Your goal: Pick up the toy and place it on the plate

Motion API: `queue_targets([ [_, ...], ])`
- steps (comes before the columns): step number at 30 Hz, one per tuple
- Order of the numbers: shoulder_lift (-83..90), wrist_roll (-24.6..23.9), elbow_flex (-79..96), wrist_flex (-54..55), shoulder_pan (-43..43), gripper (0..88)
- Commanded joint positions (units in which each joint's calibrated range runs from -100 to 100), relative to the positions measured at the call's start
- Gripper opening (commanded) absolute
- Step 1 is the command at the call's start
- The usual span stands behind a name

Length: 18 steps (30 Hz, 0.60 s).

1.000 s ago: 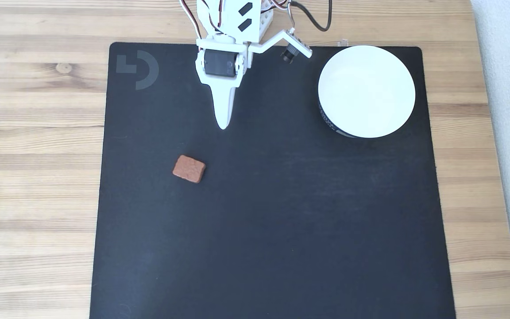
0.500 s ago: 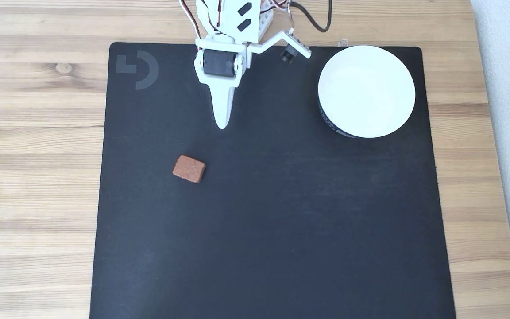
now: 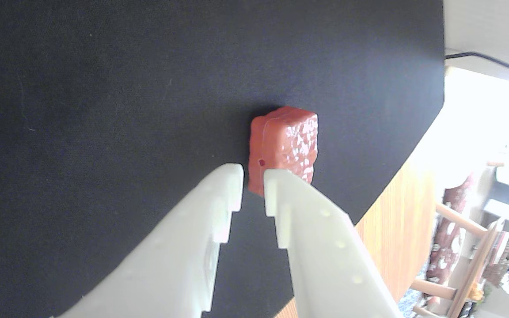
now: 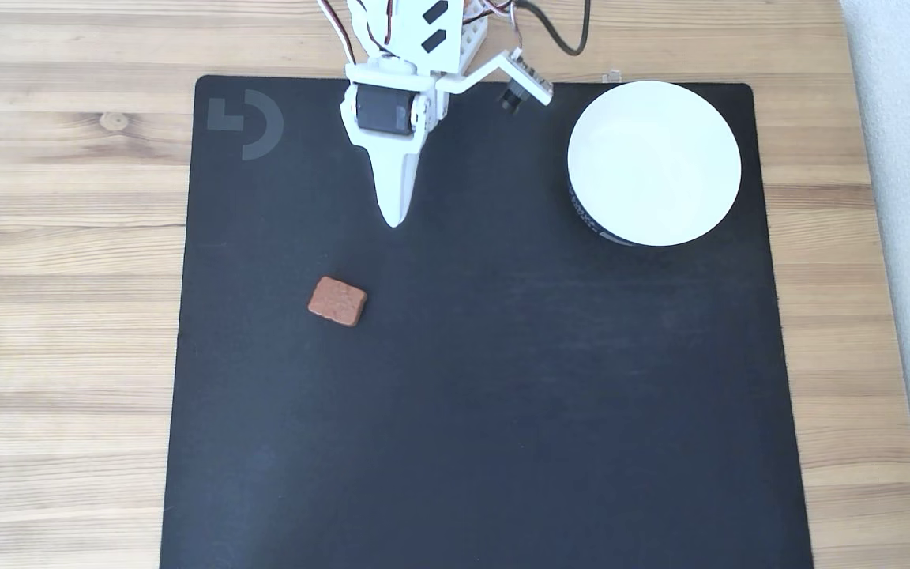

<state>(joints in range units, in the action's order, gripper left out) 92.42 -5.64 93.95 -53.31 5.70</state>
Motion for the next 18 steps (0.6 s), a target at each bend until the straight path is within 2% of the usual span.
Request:
queue_targets([
  [1,-9.1,-0.5,-10.3,0.4,-0.1,2.4],
  [12,-39.7,-2.9,-39.7,1.0,0.2,2.4],
  [18,-54.9,-2.9,-61.2,-7.7,1.7,2.4],
])
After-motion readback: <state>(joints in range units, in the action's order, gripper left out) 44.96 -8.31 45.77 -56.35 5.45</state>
